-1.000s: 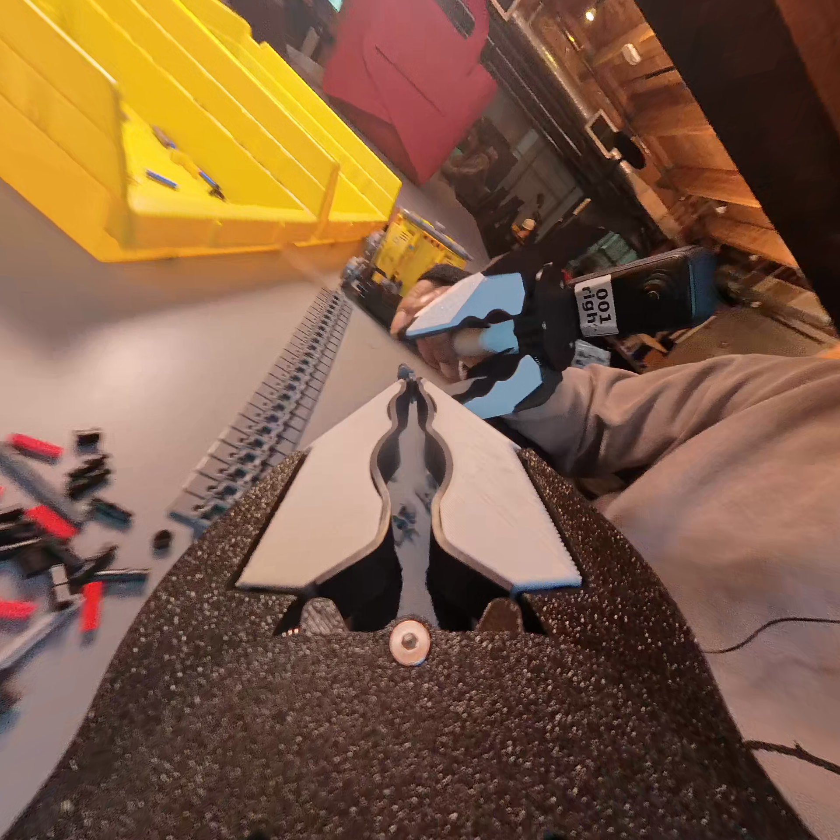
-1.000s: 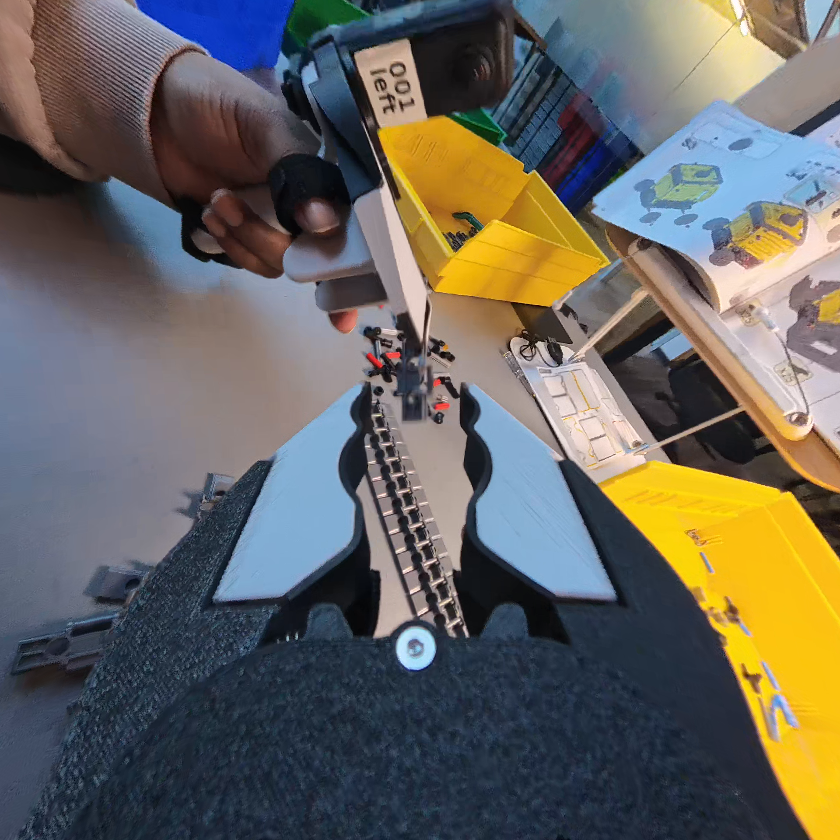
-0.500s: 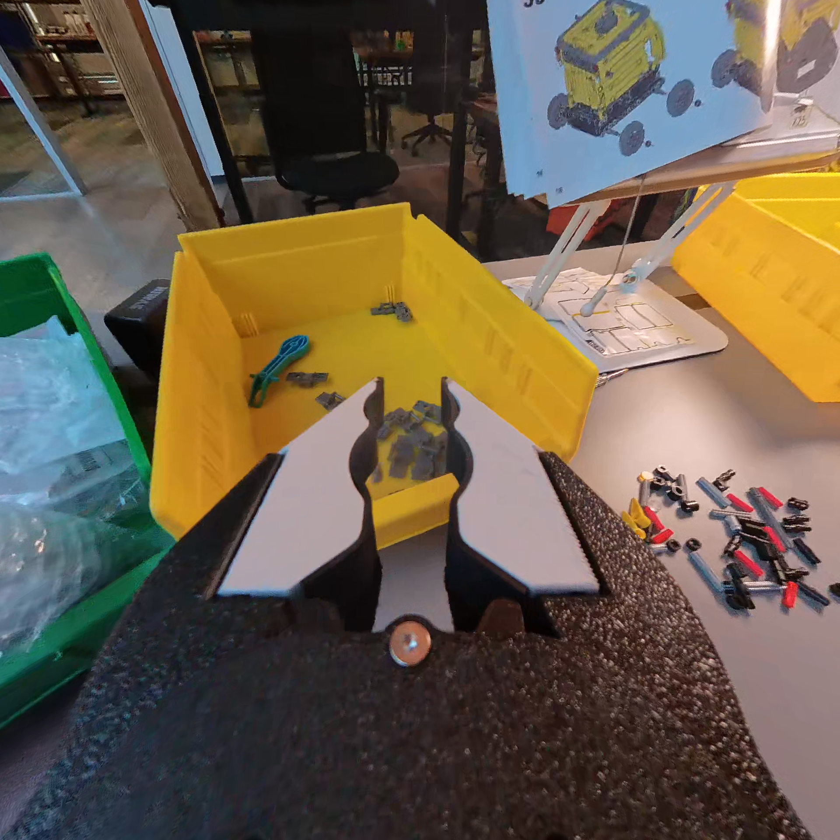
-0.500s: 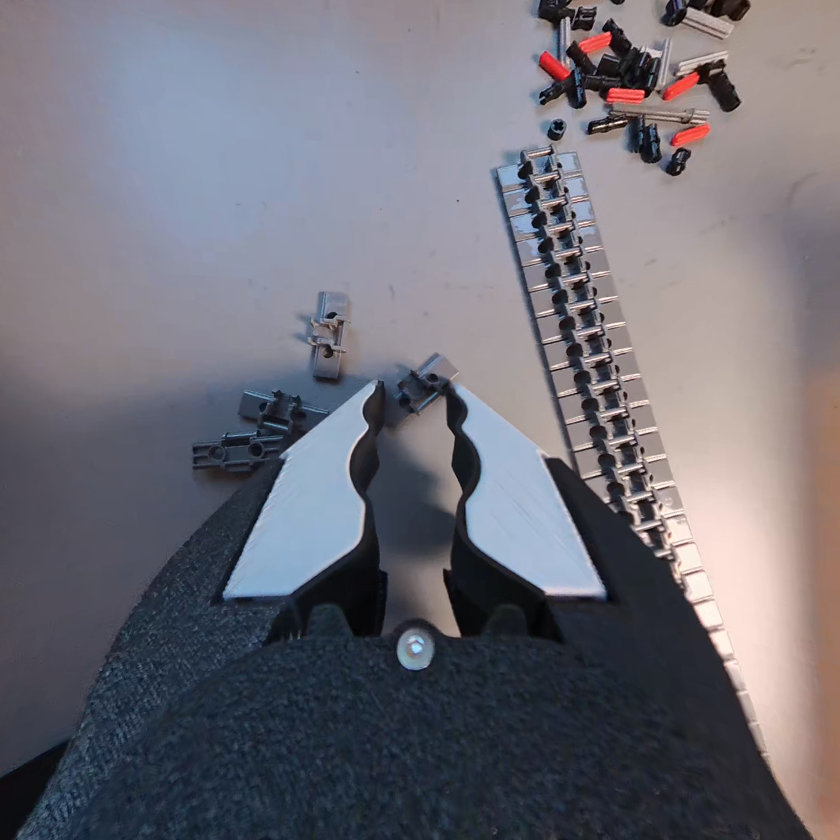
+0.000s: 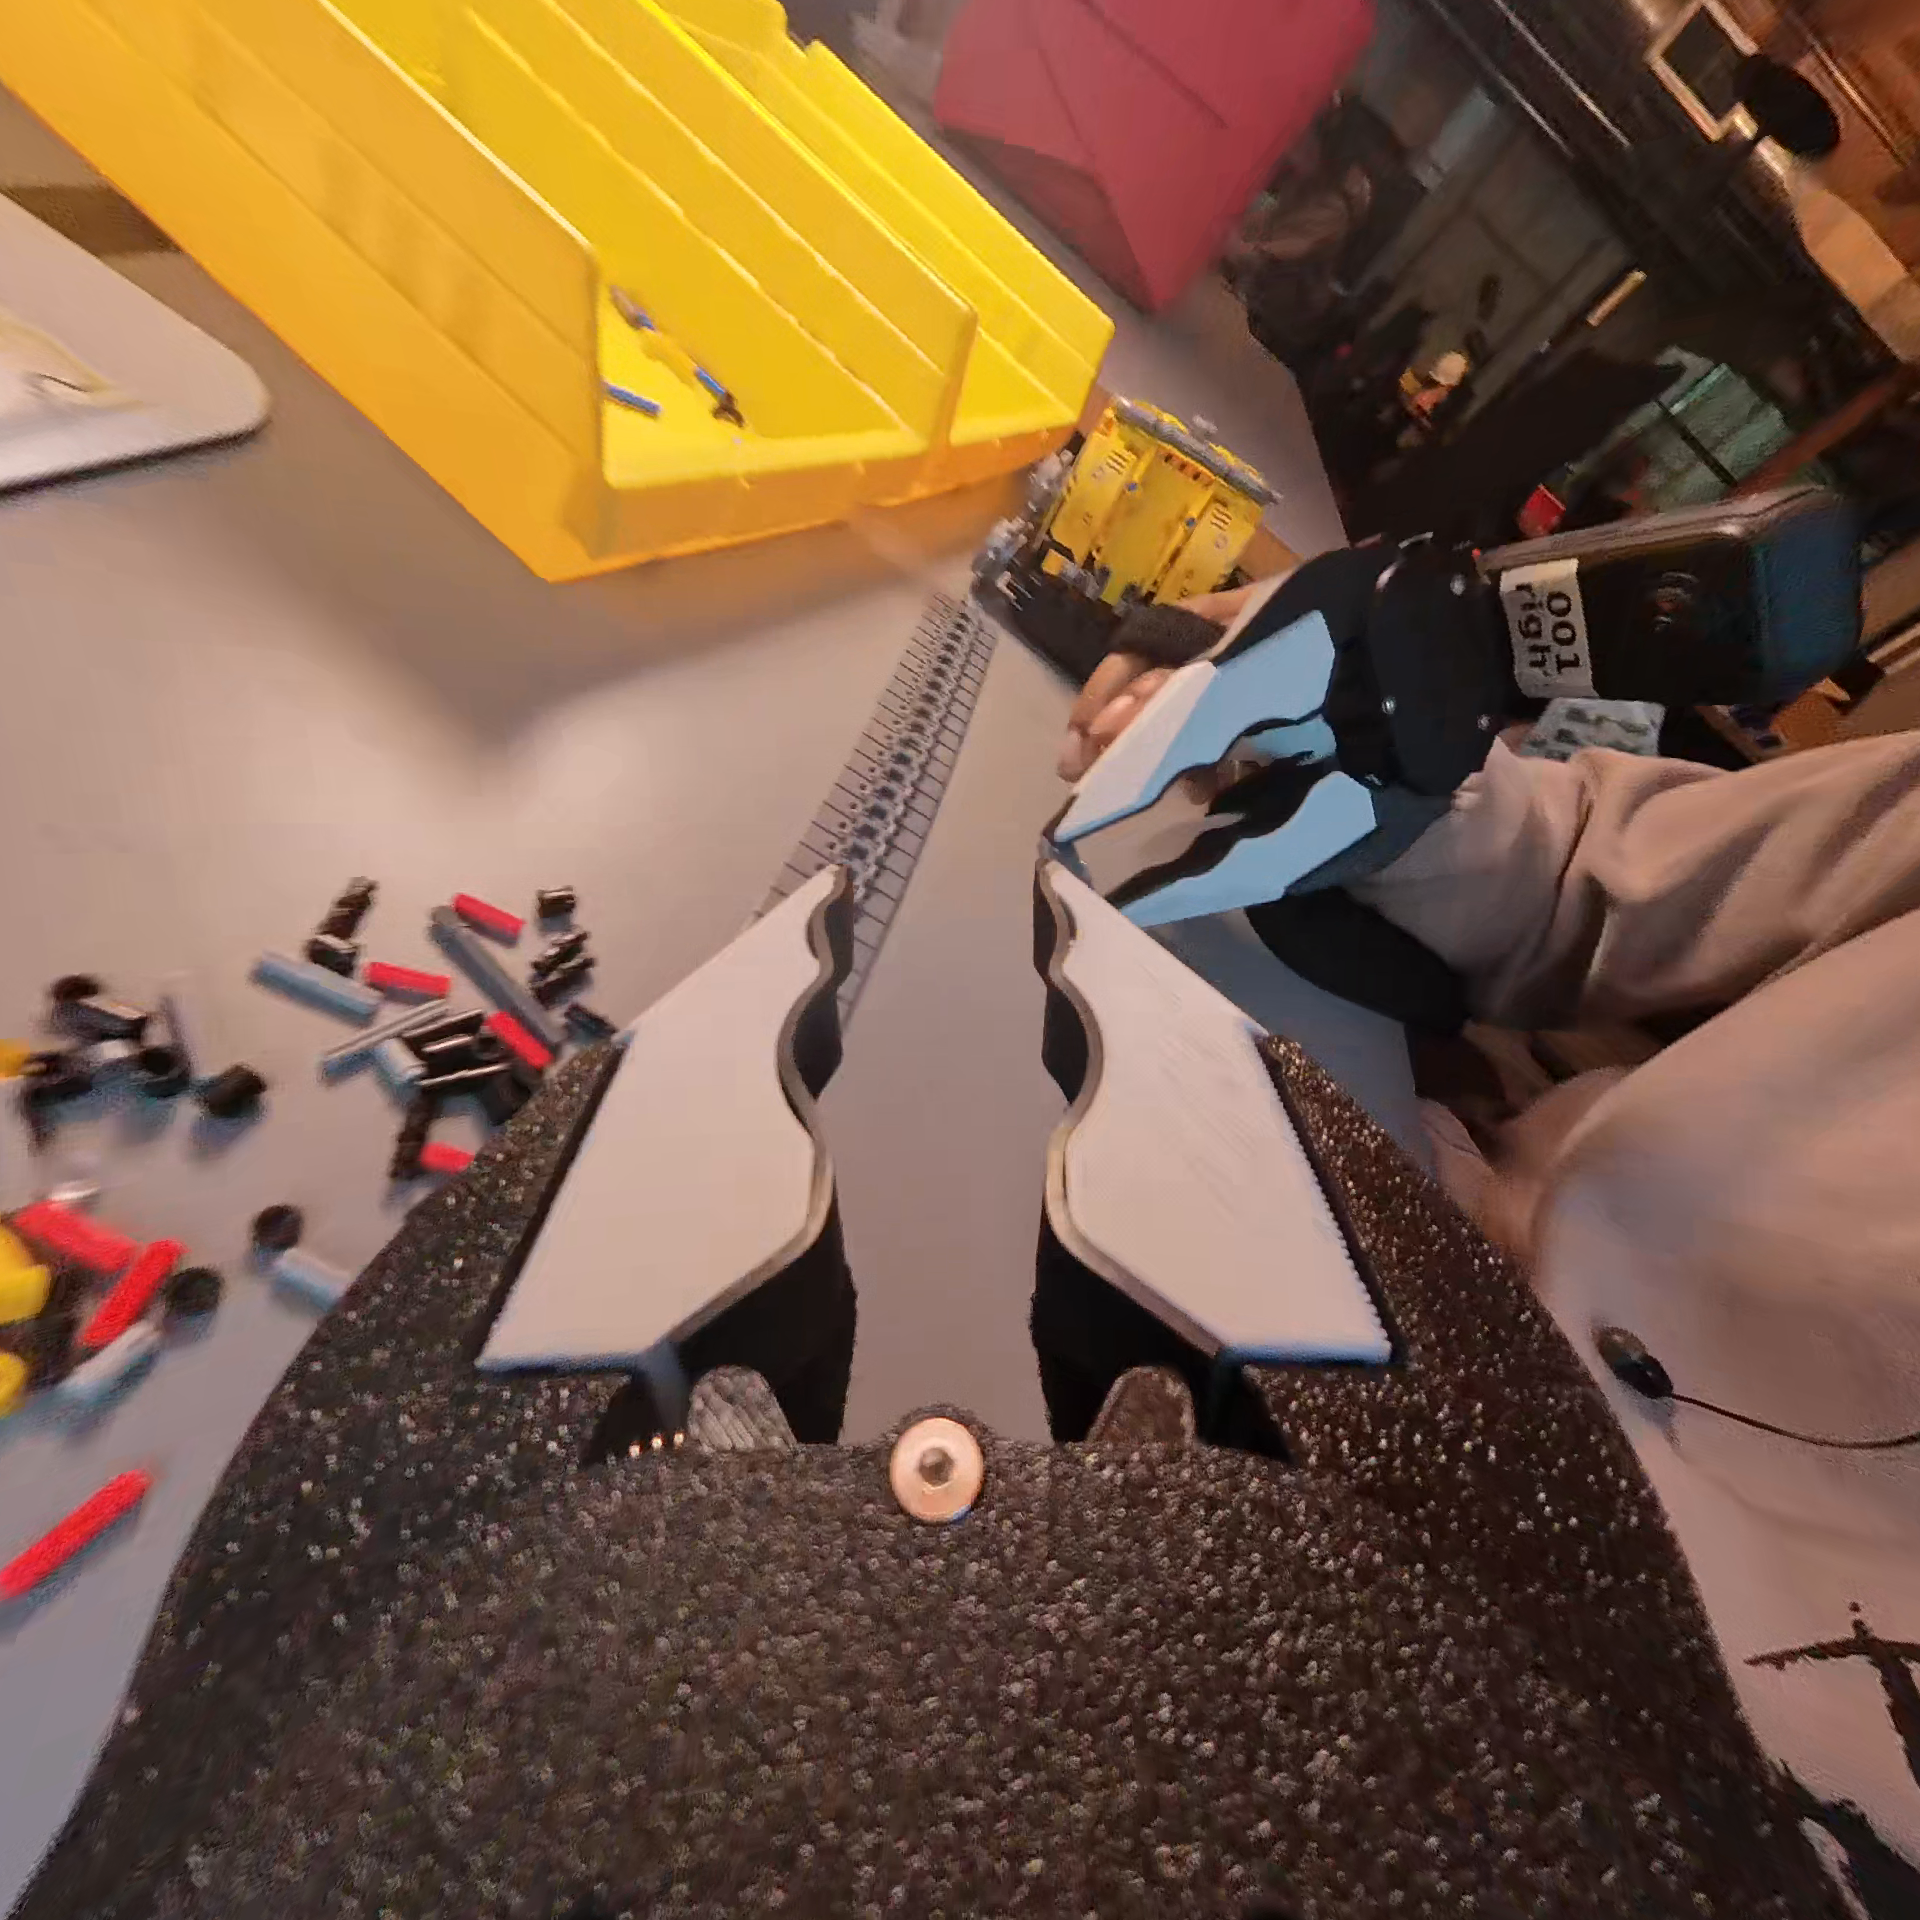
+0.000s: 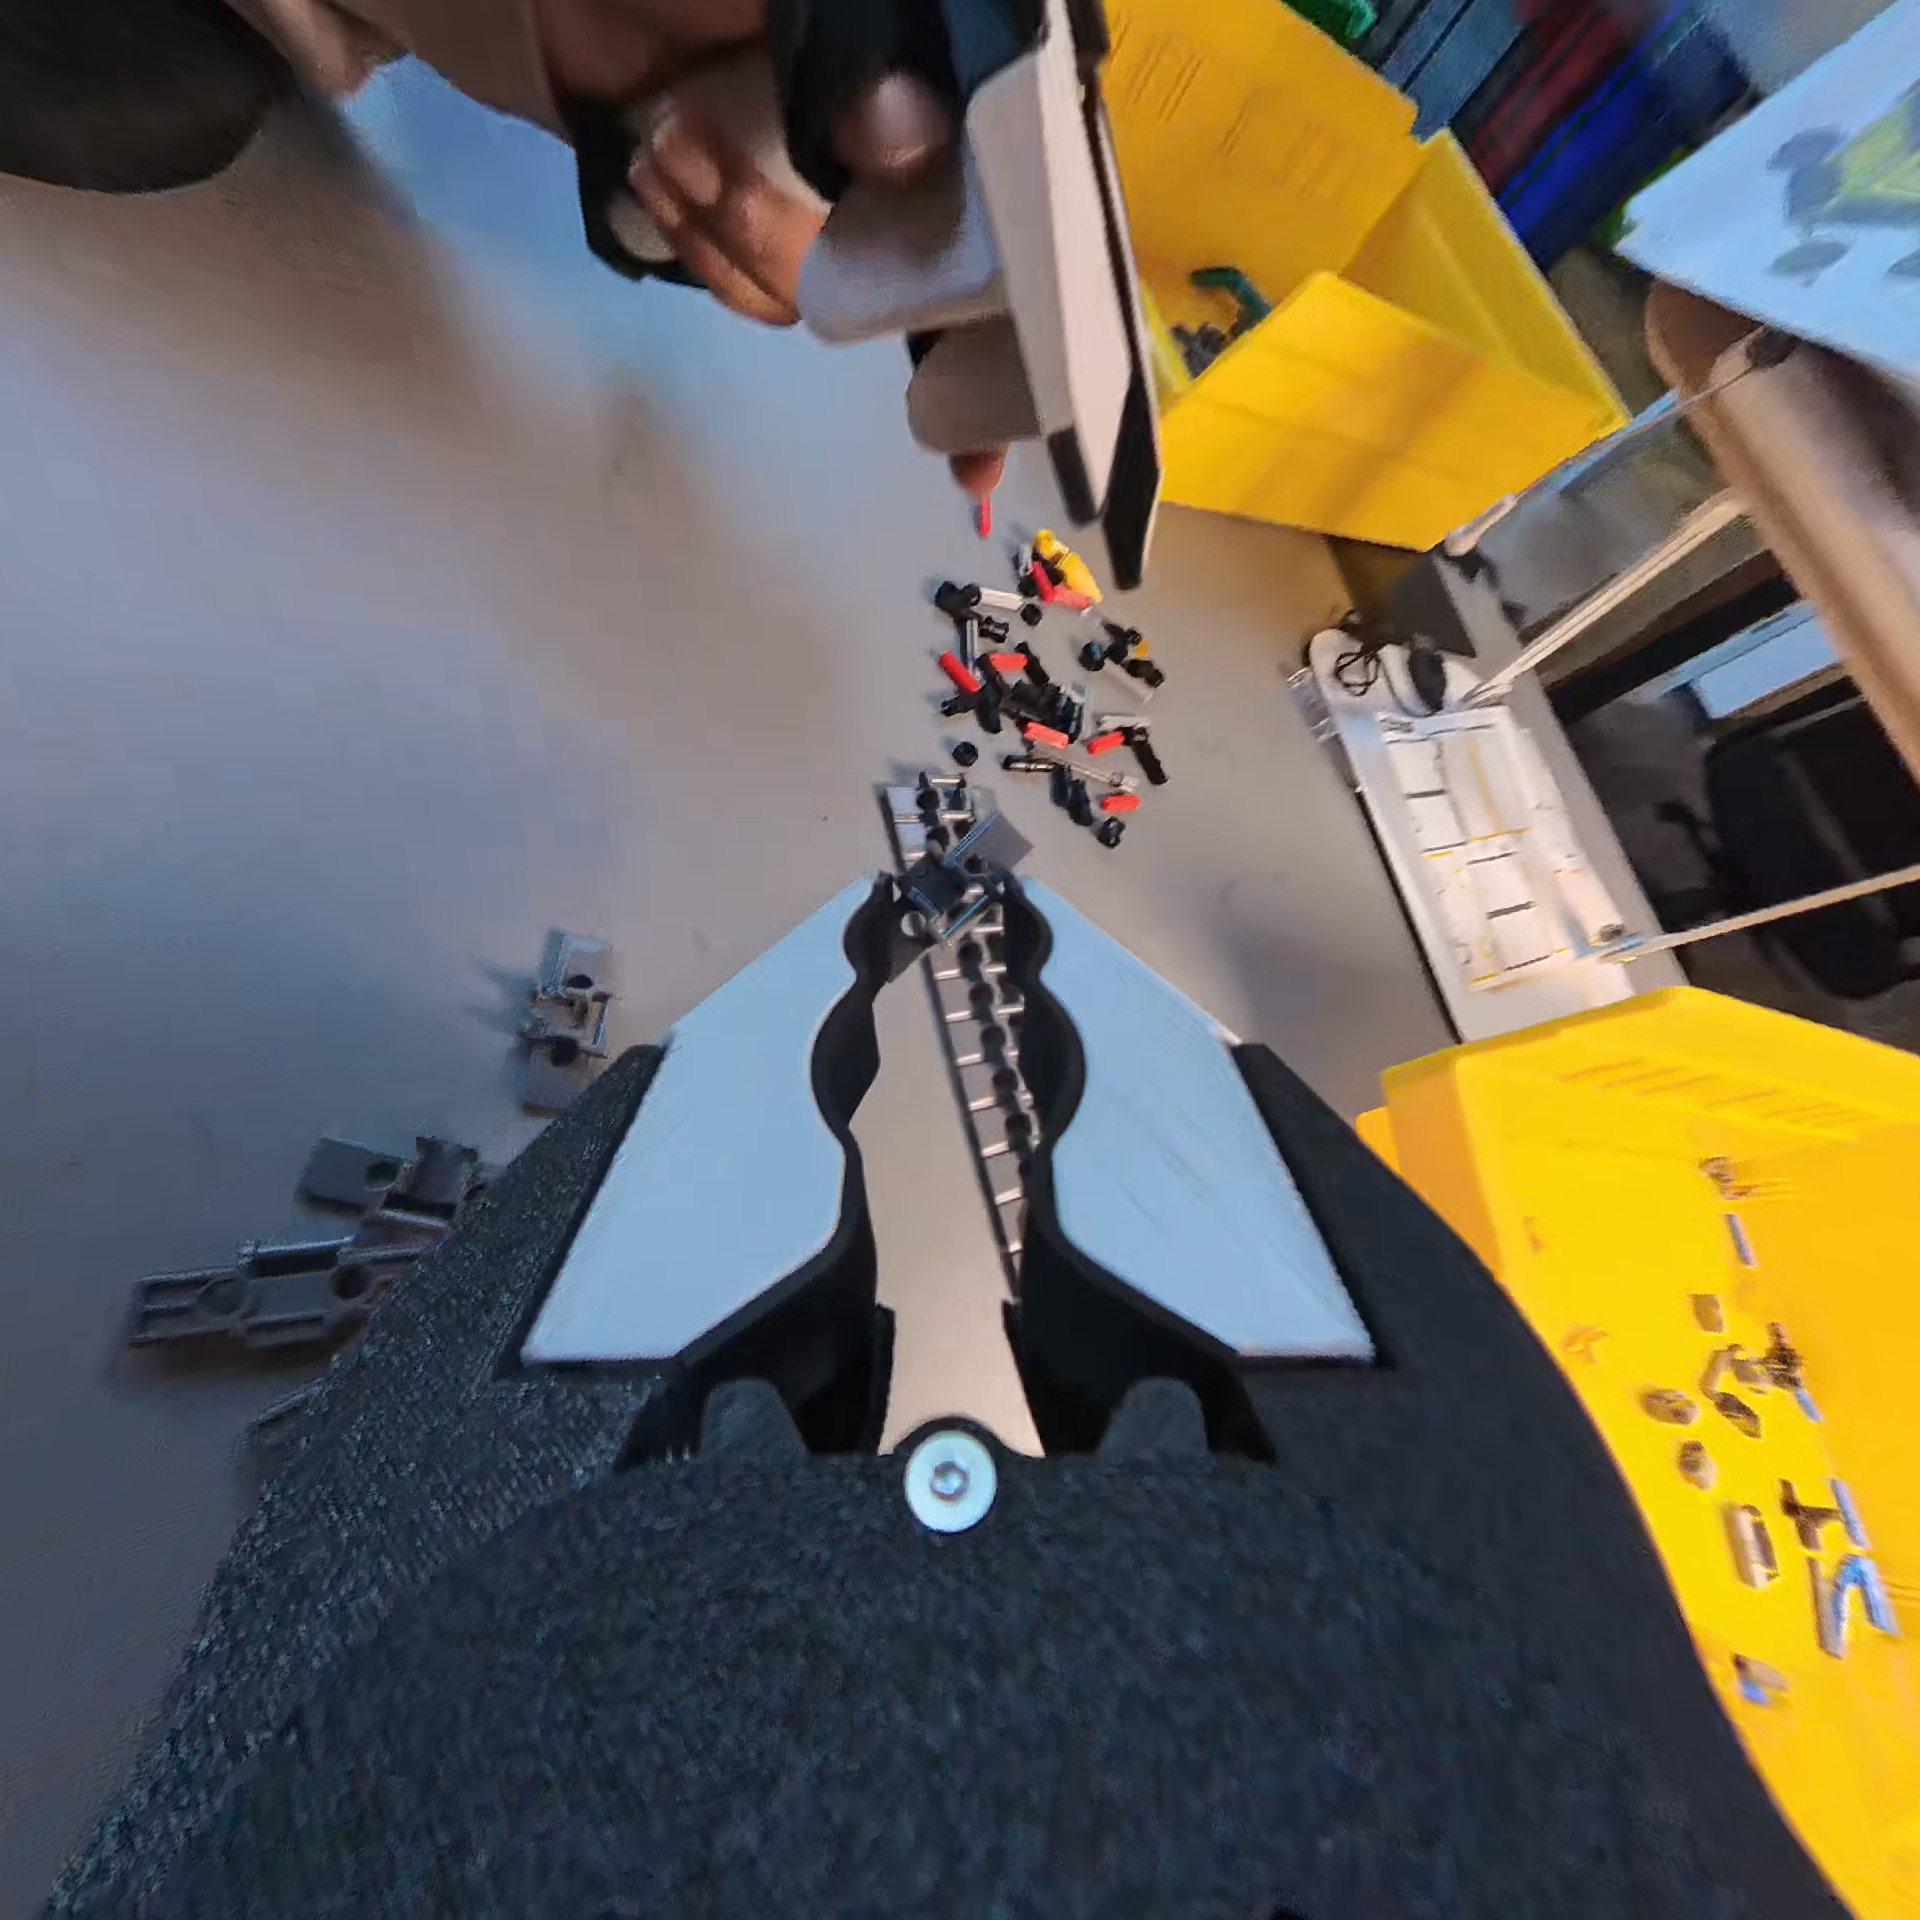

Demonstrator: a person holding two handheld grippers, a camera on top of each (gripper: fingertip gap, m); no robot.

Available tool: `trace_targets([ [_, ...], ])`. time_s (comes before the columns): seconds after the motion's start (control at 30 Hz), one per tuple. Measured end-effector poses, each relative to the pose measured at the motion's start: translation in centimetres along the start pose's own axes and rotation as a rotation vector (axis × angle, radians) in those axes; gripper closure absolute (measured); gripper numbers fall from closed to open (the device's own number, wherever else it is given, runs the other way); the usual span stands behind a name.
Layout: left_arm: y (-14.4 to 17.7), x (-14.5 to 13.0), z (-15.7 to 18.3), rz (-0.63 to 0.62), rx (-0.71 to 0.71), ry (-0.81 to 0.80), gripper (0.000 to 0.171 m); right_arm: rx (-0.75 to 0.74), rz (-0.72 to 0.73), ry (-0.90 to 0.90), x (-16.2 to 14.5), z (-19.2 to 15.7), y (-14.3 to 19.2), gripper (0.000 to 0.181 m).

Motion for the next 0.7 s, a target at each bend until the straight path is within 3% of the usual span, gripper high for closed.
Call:
trace_targets([
  [0.2, -3.1, -2.1, 2.1, -0.076, -0.115, 0.051, 0.145, -0.104, 0.03, 0.138, 1.9, 0.3, -0.3, 0.163],
  [0.3, -3.4, -2.2, 2.4, -0.068, -0.13, 0.044, 0.164, -0.13, 0.012, 0.204, 2.1, 0.1, -0.5, 0.163],
  [0.43, -2.7, -1.4, 2.5, -0.042, -0.095, -0.032, 0.169, -0.146, 0.048, 0.135, 2.5, 0.6, -0.3, 0.163],
  [0.5, -1.5, -0.1, 1.6, 0.012, -0.018, -0.086, 0.169, -0.043, 0.049, -0.007, 1.9, 0.3, -0.3, 0.147],
  [0.57, 0.8, 2.1, 0.0, 0.122, 0.089, -0.112, 0.169, 0.141, 0.053, -0.147, 1.4, -1.3, -0.1, 0.147],
  [0.7, 8.0, 7.6, -3.6, 0.448, 0.287, -0.083, 0.169, 0.446, -0.072, -0.225, -0.7, -5.4, 0.6, 0.146],
])
Point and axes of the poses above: each gripper's, where its closed fingertips meet, y back along the fingers, x out of its top, z = x × y across the jaws, the point moved 2 cm from there along y, back along the fingers, and after that the axes turned 10 degrees about y, right-handed, at the moved point
